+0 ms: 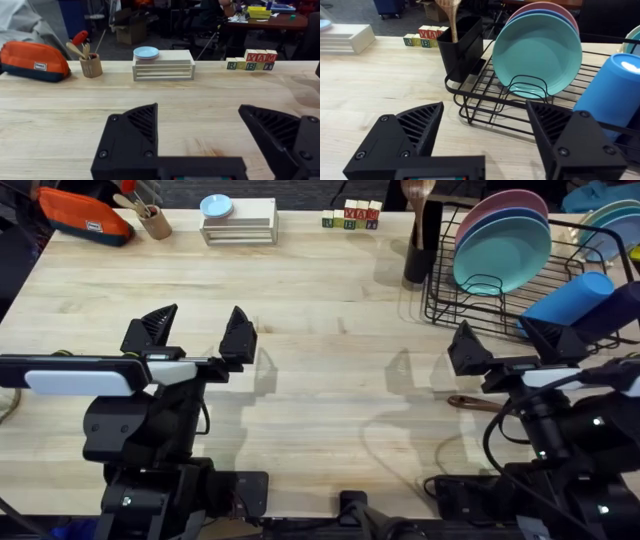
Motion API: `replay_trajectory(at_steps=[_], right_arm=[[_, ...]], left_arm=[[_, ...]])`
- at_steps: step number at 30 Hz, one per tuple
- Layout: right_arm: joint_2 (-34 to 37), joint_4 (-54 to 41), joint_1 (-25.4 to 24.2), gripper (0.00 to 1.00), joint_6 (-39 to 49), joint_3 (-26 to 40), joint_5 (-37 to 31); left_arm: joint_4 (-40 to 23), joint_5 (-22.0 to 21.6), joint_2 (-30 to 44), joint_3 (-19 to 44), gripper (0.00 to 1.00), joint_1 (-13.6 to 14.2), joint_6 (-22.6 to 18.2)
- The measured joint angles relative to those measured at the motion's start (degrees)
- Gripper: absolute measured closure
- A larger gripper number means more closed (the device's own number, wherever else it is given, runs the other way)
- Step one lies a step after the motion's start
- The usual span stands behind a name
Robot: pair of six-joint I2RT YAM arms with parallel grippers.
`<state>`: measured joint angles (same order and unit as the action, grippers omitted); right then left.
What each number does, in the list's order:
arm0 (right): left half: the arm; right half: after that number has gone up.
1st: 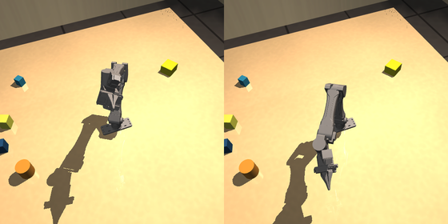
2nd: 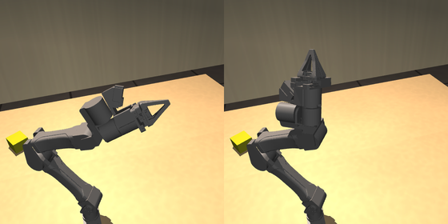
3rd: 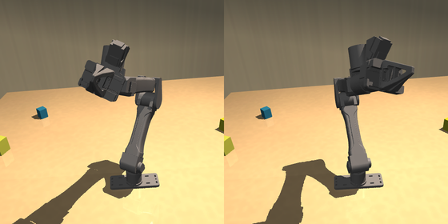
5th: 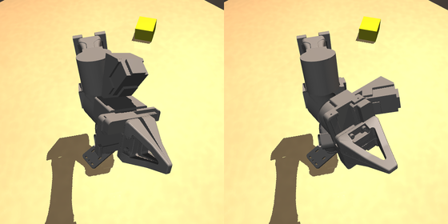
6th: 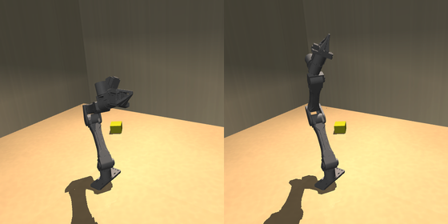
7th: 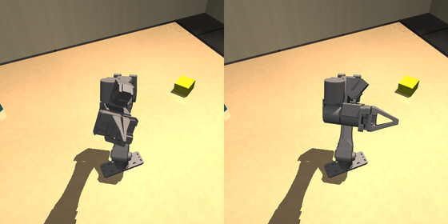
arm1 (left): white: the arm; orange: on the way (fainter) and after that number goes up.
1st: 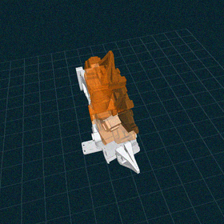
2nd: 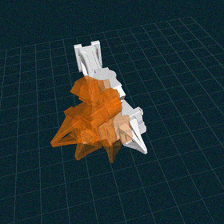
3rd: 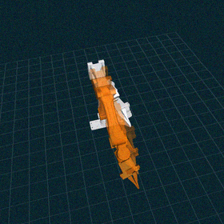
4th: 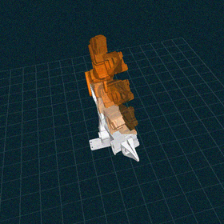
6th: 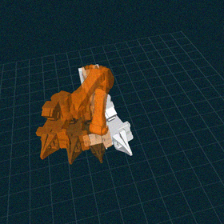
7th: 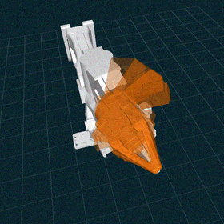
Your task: Pick up the spoon on the table one by one and put them onto the rack
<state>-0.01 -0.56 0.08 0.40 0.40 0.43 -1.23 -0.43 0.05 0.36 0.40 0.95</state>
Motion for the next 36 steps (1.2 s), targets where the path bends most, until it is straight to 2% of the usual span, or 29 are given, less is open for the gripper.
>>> replay_trajectory(at_steps=[20,23,26,29,36], right_arm=[[0.0,-0.5,0.0,0.005,0.1,0.3,-0.1],[0.0,-2.7,0.0,0.005,0.2,2.2,0.3],[1.1,-5.3,0.0,0.005,1.1,7.6,0.5],[4.7,-9.0,0.0,0.005,2.3,16.7,0.5],[22.4,-20.4,0.0,0.005,3.5,40.1,0.5]], left_arm=[[0.5,0.0,0.0,0.0,0.008,0.0,0.0],[-3.3,-0.1,0.0,1.4,0.007,0.0,0.2],[-9.5,-0.2,0.8,6.5,0.007,0.0,0.4],[-14.7,-0.3,3.6,14.9,0.007,0.0,0.5],[-23.5,-0.2,17.8,35.5,0.007,0.0,0.6]])
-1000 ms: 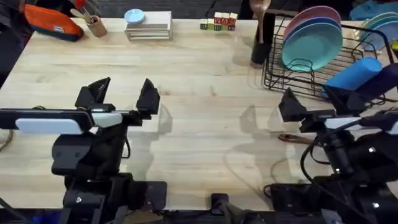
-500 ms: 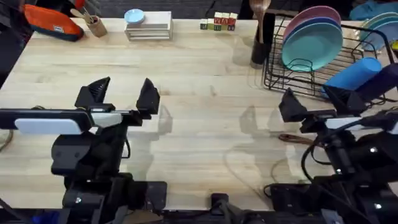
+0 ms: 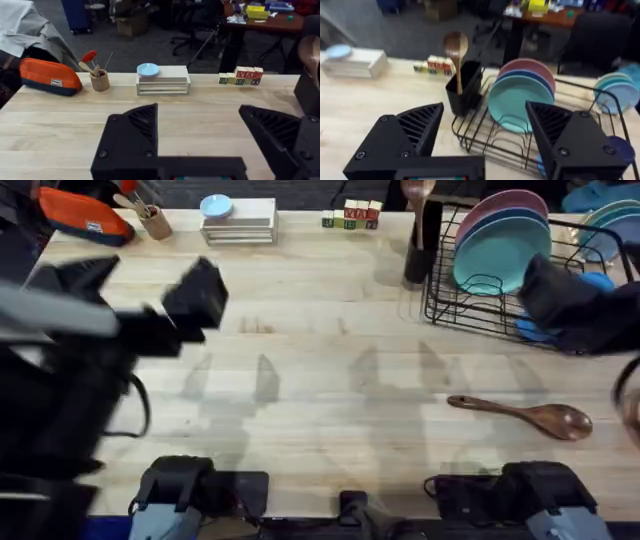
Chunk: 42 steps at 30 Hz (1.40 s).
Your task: Pick up the spoon on the table one by one and put them onto the rack
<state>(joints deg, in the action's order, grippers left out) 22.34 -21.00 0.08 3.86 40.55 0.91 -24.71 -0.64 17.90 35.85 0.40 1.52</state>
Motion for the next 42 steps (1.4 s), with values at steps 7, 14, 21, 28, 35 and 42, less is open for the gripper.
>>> replay_trajectory(at_steps=[7,14,21,28,35,42], right_arm=[[20.9,-15.7,0.0,0.005,0.6,22.8,0.2],[34.1,-28.2,0.0,0.006,3.8,37.2,0.2],[37.8,-31.6,0.0,0.005,4.8,38.9,0.2],[37.8,-34.0,0.0,0.005,3.3,39.1,0.2],[36.3,-41.1,0.0,0.006,-1.6,39.1,0.0],[36.0,-45.3,-0.4,0.006,-18.3,39.2,-6.0]], left_arm=[[-10.8,0.0,16.5,19.0,0.007,0.0,0.0],[-23.0,0.0,29.8,34.4,0.007,0.0,0.0],[-27.9,0.0,37.8,40.0,0.007,0.0,0.0],[-28.7,0.0,38.9,40.0,0.007,0.0,0.0],[-29.2,0.0,38.9,40.0,0.007,0.0,0.0],[-29.2,0.0,38.9,40.0,0.007,0.0,0.0]])
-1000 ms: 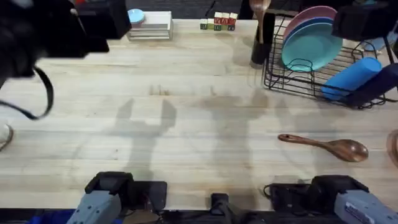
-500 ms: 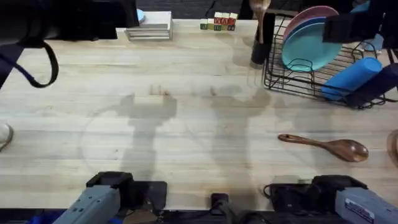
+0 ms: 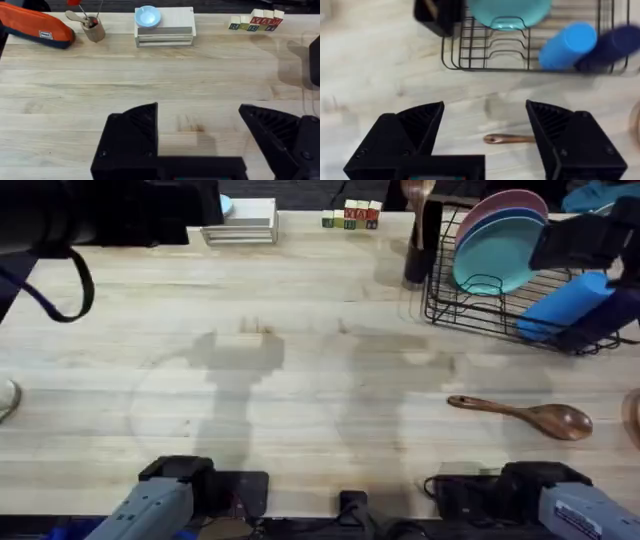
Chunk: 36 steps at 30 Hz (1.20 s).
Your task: Pick up the spoon on the table one by one and put them onto the rack
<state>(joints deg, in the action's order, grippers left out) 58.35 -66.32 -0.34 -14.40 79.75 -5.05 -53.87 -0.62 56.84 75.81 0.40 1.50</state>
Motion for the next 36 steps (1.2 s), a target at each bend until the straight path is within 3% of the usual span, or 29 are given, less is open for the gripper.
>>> replay_trajectory(at_steps=[7,8,11,21,30,36], right_arm=[[0.0,-1.5,0.0,0.006,-19.8,0.0,-2.3],[0.0,-1.5,0.0,0.006,-27.1,0.0,-2.6],[0.0,-1.4,0.0,0.006,-31.8,0.0,-2.7],[0.0,-2.4,0.0,0.005,-36.9,0.0,-3.3],[0.0,-16.0,0.0,0.005,-42.9,0.0,-13.5],[0.0,-19.6,0.0,0.005,-43.9,0.0,-16.2]], left_arm=[[0.0,0.0,0.0,0.0,0.007,0.0,0.0],[0.0,0.0,0.0,0.0,0.008,0.0,0.0],[0.0,0.0,0.0,0.0,0.007,0.0,0.0],[0.0,0.0,0.0,0.0,0.007,0.0,0.0],[0.0,0.0,0.0,0.0,0.007,0.0,0.0],[0.1,0.0,0.0,0.0,0.009,0.0,0.0]])
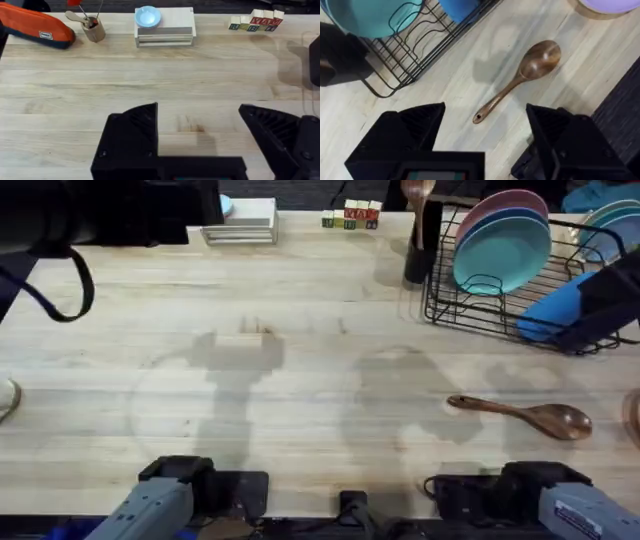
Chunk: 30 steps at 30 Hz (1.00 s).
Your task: Pick up the spoon on the table one by one and put them onto the rack
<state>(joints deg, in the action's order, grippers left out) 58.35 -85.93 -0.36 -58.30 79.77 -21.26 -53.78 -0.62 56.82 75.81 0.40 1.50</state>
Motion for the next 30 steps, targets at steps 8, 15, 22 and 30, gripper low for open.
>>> replay_trajectory(at_steps=[8,15,22,30], right_arm=[[0.0,0.3,-1.6,0.005,-0.5,0.0,-1.9],[0.0,3.2,-7.8,0.005,-0.7,-0.7,-2.1],[1.0,7.4,-11.4,0.005,-1.2,-5.1,-0.5],[4.5,13.8,-11.5,0.005,-2.1,-12.7,2.3]], left_arm=[[0.3,0.0,0.0,0.0,0.008,0.0,0.0],[0.8,0.0,0.0,0.0,0.007,0.0,0.0],[1.6,0.0,0.0,0.0,0.007,0.0,0.0],[2.0,0.0,0.0,0.0,0.007,0.0,0.0]])
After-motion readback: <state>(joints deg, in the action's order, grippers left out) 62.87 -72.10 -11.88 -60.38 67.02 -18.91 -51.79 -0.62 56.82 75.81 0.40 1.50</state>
